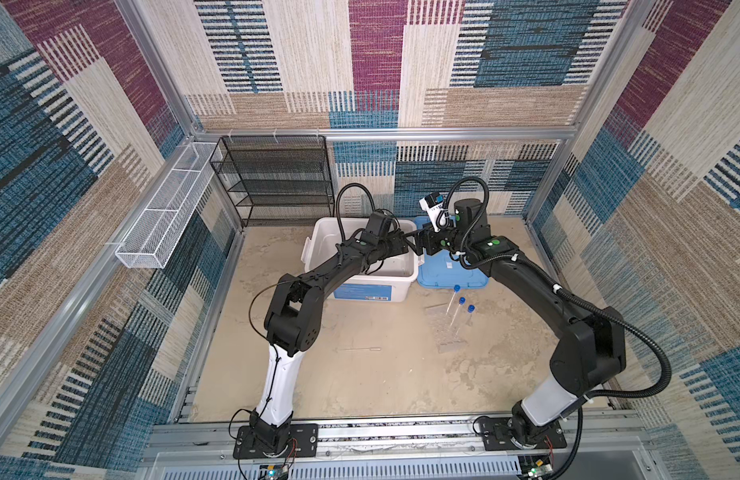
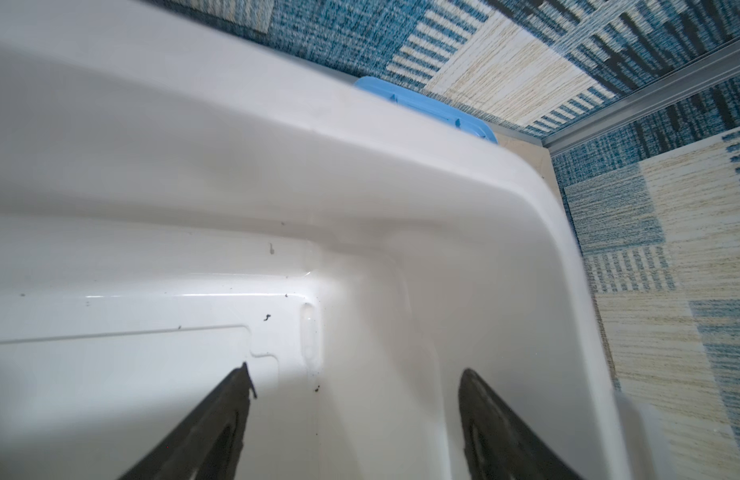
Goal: Organize the chemistry lab equipment
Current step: 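Lift left gripper out of the bin and move to the second pipette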
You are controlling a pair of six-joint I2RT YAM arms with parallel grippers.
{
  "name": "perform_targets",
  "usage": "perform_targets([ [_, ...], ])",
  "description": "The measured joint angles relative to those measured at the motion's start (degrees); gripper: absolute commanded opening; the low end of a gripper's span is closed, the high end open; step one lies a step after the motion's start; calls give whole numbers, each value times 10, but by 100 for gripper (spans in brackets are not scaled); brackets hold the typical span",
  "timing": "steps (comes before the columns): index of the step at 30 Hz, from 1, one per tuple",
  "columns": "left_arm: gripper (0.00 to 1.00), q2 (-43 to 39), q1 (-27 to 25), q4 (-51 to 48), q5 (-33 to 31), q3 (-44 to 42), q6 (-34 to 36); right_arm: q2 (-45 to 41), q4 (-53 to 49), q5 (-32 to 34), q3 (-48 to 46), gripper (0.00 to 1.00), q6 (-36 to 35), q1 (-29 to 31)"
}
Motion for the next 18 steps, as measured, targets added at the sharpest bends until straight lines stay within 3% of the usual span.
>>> perform_targets([
  [6, 90, -96, 1, -10, -14, -49, 34, -67, 21, 2, -42, 90, -1, 0],
  [13, 88, -236, 1, -28, -25, -121, 108, -172, 54, -4, -129, 90, -12, 0],
  [18, 87, -337, 2, -71, 19, -177, 194, -244, 69, -49, -198, 90, -24, 0],
])
